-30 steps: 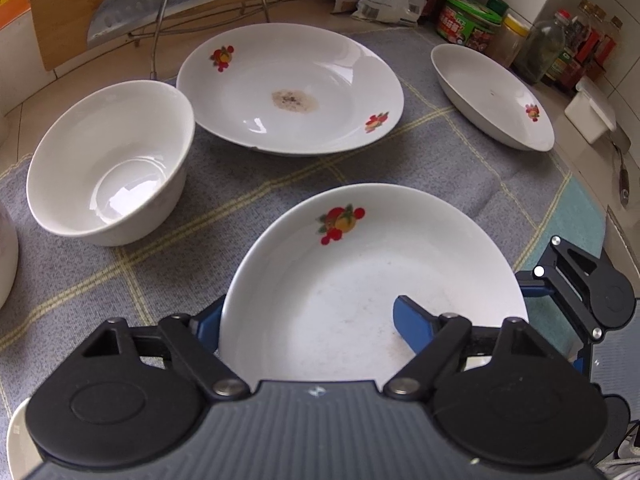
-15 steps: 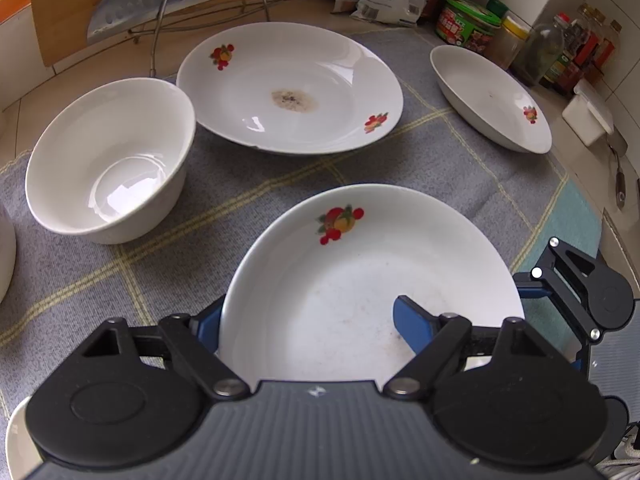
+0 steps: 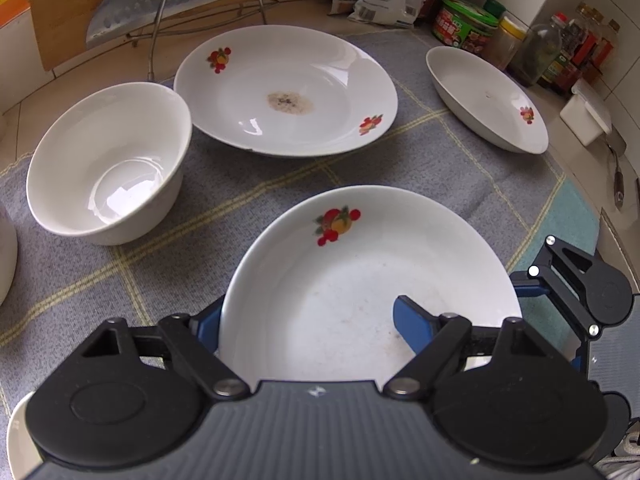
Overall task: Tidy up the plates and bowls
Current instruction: 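Lift the large plate with the left gripper toward the placed plate, then lower the large plate onto the placed plate with the left gripper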
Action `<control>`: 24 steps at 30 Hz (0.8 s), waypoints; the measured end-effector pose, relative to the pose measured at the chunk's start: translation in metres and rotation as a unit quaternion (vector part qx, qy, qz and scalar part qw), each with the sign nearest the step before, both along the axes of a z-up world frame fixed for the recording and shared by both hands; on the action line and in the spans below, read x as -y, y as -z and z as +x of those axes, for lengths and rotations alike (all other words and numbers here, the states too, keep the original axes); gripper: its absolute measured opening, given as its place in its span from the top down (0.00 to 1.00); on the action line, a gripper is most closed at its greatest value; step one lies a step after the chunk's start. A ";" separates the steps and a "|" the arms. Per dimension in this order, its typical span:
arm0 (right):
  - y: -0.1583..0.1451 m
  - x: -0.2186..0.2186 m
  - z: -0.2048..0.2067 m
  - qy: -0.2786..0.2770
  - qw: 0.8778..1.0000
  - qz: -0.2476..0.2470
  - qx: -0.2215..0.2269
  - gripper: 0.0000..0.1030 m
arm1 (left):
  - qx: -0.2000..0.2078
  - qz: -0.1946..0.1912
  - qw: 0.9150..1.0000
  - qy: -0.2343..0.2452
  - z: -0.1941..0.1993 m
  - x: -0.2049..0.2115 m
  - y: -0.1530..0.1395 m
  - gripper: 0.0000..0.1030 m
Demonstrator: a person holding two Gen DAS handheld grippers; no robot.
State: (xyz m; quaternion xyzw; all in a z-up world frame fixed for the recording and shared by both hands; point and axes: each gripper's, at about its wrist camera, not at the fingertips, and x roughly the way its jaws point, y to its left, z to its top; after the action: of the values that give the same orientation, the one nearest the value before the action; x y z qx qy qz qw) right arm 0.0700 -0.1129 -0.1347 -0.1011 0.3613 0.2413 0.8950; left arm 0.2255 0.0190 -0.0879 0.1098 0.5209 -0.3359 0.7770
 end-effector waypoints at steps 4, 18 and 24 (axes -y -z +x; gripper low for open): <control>-0.002 0.001 0.000 -0.002 1.000 -0.004 0.001 0.00 | 0.001 -0.002 1.000 0.000 -0.001 0.001 -0.002 0.18; -0.016 0.016 0.002 -0.009 1.000 -0.019 0.016 0.00 | 0.010 -0.011 1.000 -0.006 -0.003 0.018 -0.019 0.18; -0.024 0.030 0.003 -0.011 0.999 -0.025 0.023 0.00 | 0.017 -0.016 1.000 -0.007 -0.003 0.034 -0.028 0.18</control>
State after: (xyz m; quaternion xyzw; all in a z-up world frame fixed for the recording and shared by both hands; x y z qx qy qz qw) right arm 0.0733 -0.1432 -0.1111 -0.1331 0.3450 0.2395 0.8977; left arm 0.2226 -0.0152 -0.0597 0.0999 0.5030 -0.3367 0.7897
